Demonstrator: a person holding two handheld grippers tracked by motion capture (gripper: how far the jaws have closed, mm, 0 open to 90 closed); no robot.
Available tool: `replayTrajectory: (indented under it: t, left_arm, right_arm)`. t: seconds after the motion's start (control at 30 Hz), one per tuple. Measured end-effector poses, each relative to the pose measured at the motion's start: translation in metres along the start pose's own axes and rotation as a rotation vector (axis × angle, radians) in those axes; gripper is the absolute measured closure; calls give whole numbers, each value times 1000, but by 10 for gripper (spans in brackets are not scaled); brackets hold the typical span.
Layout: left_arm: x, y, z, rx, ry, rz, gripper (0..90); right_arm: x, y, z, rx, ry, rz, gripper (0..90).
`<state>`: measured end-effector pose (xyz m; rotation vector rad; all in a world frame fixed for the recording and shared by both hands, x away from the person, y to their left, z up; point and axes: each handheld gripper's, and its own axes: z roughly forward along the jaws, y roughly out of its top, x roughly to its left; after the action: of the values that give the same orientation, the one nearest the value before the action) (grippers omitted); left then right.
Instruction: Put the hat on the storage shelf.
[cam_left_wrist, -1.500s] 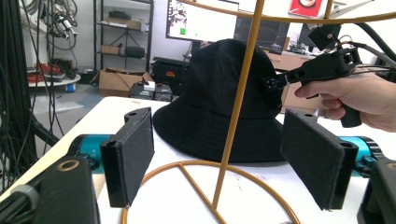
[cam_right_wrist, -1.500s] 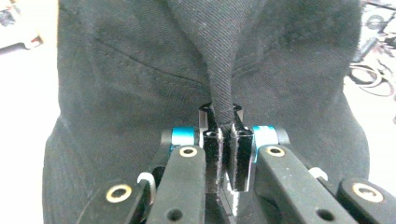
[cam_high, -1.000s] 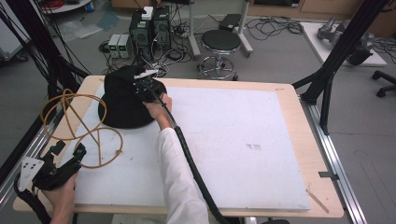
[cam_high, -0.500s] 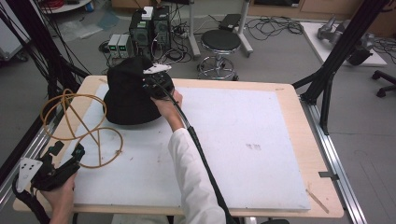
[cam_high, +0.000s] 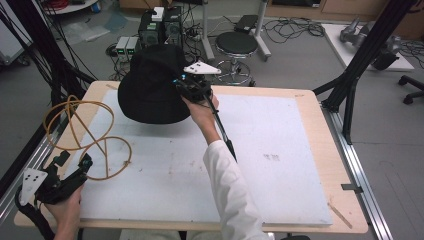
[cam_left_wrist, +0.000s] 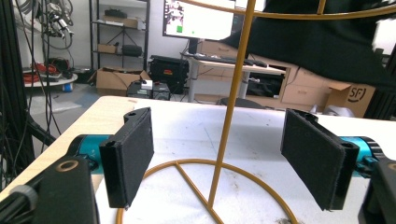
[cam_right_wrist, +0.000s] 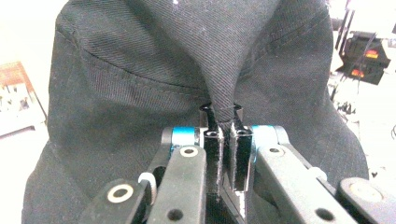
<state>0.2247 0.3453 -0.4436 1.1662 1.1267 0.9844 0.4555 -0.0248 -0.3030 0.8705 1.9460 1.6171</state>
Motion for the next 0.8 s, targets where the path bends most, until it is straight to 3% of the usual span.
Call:
replayTrajectory:
  t: [0.17, 0.33, 0.6, 0.8]
  left_arm:
    - [0, 0, 0, 1, 0, -1, 257]
    - [-1, 0, 0, 4, -1, -1, 257]
    - [-1, 0, 1, 2, -1, -1, 257]
    - [0, 0, 0, 2, 1, -3, 257]
  right_arm:
    - [-4, 7, -23, -63, 12, 23, 874]
    - [1, 18, -40, -133, 51, 36, 874]
    - [20, 30, -55, -232, 107, 45, 874]
    - [26, 34, -59, -275, 142, 64, 874]
